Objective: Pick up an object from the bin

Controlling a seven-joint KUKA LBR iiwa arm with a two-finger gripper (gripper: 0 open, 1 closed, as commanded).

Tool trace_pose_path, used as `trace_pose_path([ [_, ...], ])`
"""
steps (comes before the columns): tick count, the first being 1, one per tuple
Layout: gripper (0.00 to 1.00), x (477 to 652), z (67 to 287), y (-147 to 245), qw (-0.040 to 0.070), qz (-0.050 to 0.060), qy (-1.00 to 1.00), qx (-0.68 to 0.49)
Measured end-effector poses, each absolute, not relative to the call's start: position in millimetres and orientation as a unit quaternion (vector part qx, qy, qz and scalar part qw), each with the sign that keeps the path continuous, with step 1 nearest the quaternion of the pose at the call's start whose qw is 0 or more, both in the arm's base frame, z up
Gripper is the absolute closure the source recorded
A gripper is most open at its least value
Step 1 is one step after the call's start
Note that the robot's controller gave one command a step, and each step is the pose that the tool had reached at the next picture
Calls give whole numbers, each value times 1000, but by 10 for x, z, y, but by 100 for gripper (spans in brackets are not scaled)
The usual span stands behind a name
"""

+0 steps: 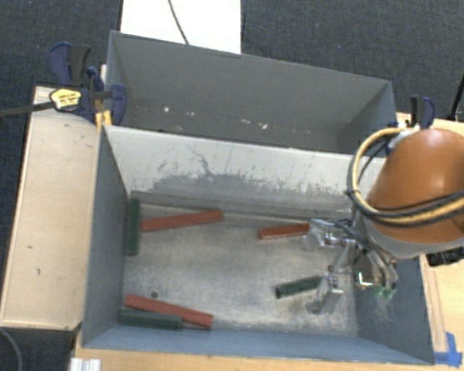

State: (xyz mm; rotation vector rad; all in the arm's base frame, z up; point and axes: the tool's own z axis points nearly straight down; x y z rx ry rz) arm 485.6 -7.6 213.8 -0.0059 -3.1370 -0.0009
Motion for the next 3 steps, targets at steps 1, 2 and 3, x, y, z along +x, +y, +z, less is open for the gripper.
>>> trace_pose_path([
  [1,0,4859,672,-583,-1,0,-997,74],
  [2,0,5106,1019,-545,-4,0,-995,100],
  [3,0,4989,1011,-500,1,-1,-999,41],
])
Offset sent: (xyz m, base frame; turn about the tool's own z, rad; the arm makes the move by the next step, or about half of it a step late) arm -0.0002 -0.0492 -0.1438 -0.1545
